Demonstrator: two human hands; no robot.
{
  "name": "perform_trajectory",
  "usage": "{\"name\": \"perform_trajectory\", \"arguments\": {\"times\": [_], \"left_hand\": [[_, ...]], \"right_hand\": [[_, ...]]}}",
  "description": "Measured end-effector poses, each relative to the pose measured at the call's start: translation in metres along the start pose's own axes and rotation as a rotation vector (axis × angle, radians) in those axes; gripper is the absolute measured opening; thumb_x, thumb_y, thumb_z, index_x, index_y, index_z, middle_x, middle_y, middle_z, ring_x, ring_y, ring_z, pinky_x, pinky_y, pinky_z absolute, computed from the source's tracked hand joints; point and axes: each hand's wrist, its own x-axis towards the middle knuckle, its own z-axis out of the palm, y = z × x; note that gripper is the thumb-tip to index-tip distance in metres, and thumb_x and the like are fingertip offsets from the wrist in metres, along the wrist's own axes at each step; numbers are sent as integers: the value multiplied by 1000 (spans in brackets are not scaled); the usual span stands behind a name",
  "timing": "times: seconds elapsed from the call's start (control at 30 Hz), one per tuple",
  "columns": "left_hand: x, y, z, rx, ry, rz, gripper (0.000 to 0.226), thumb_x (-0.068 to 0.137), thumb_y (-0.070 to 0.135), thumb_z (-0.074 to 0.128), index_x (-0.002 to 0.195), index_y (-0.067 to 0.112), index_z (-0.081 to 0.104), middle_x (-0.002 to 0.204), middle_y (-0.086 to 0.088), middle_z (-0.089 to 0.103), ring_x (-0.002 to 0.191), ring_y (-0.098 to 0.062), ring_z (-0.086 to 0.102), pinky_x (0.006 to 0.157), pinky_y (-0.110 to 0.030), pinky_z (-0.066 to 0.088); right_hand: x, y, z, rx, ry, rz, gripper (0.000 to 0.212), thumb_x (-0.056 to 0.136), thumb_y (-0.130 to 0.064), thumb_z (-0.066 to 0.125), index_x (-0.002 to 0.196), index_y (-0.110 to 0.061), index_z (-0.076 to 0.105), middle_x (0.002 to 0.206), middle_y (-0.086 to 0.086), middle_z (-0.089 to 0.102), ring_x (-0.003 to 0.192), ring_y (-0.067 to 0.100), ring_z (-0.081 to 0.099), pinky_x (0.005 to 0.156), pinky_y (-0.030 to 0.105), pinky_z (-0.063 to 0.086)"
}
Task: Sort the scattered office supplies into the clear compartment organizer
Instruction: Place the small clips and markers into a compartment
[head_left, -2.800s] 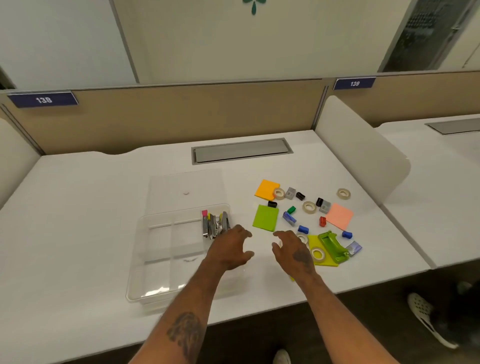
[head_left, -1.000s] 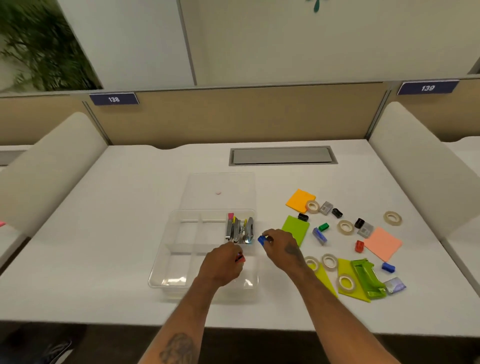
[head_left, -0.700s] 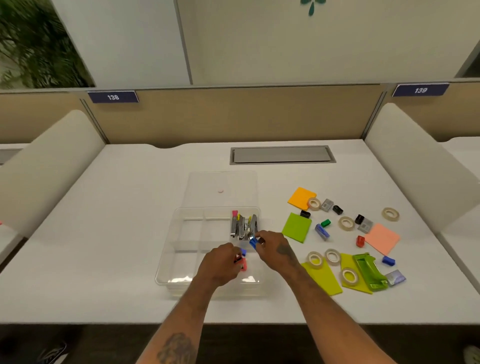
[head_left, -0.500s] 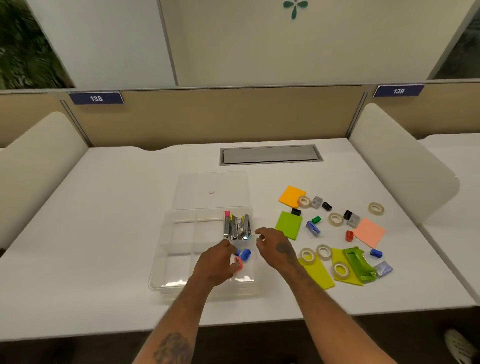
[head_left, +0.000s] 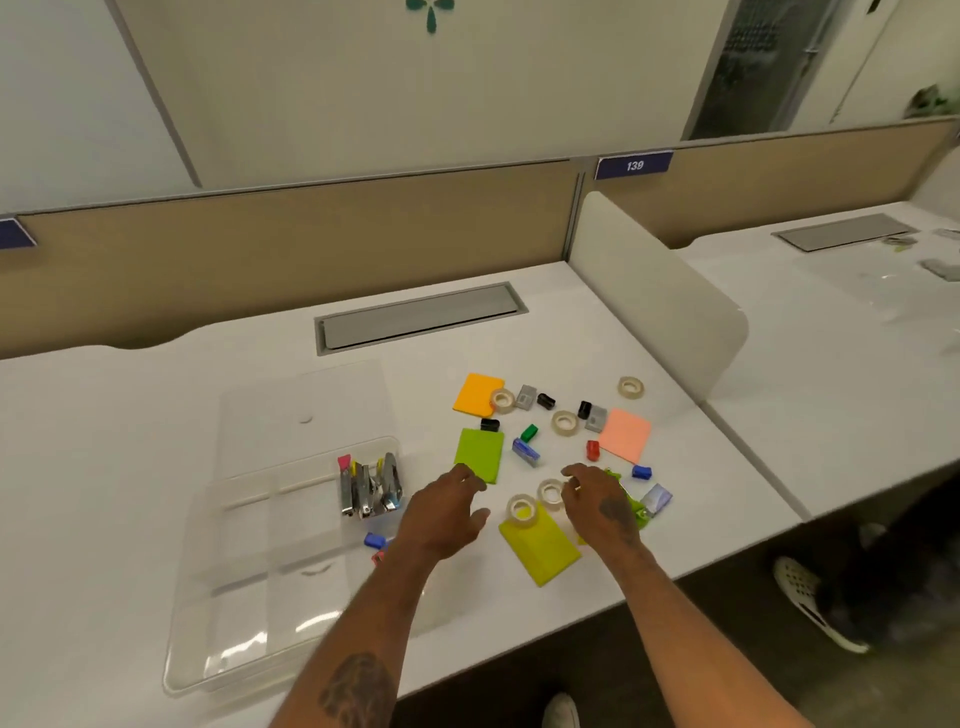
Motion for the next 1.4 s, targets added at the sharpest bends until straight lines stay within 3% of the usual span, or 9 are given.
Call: {"name": "perform_trajectory", "arguments": {"times": [0.17, 0.27, 0.47, 0.63, 0.83, 1.1, 1.3, 1.4], "left_hand": [[53, 38, 15, -17, -28, 33, 43, 92, 44, 55, 132, 27, 51, 133, 5, 50, 116, -17, 55, 87, -35, 49], [83, 58, 28, -20, -73, 32, 44, 92, 43, 55, 133, 27, 49, 137, 4, 47, 123, -18, 51, 91, -37, 49], [136, 90, 50, 17, -161, -21, 42, 94, 42, 53, 131, 20, 52, 133, -3, 46, 116, -25, 54, 87, -41, 51], [164, 111, 64, 9, -212, -24, 45, 94, 39, 54, 134, 18, 49, 135, -7, 46, 117, -30, 55, 91, -45, 50], [186, 130, 78, 13, -240, -76, 46, 93, 42, 54, 132, 19, 47, 135, -9, 46, 112, -33, 58, 87, -44, 52], [203, 140, 94, 55, -276, -100, 44, 93, 42, 54, 131, 21, 49, 131, -8, 46, 107, -32, 60, 84, -43, 51], [205, 145, 98, 135, -290, -65, 24, 96, 26, 49, 117, 14, 53, 125, -10, 46, 102, -31, 59, 76, -41, 49], [202, 146, 94, 105, -239, -60, 25, 95, 18, 46, 118, 13, 54, 124, -11, 48, 100, -32, 60, 76, -42, 50]], "right_hand": [[27, 54, -25, -77, 21, 94, 28, 94, -19, 47, 119, -21, 60, 123, 4, 61, 113, 25, 57, 96, 41, 44], [46, 80, -36, -73, 5, 104, 32, 95, -17, 46, 125, -22, 56, 125, 5, 57, 118, 24, 53, 93, 37, 47], [69, 124, -40, -152, -103, 105, 40, 96, -17, 43, 134, -28, 50, 131, 1, 50, 124, 18, 45, 94, 33, 46], [83, 144, -38, -199, -197, 22, 41, 96, -28, 48, 138, -28, 46, 132, 1, 48, 123, 18, 43, 93, 31, 46], [98, 152, -30, -251, -307, 1, 31, 94, -28, 50, 124, -25, 56, 121, 3, 50, 115, 20, 48, 86, 33, 49], [108, 170, -46, -182, -202, 17, 24, 93, -25, 51, 115, -20, 60, 115, 3, 55, 106, 19, 54, 82, 31, 50], [108, 176, -57, -164, -146, 50, 26, 94, -24, 53, 118, -19, 59, 116, 4, 58, 105, 19, 56, 85, 30, 50], [106, 172, -59, -153, -119, 38, 25, 95, -25, 52, 117, -17, 60, 114, 5, 58, 104, 20, 56, 84, 31, 49]]}}
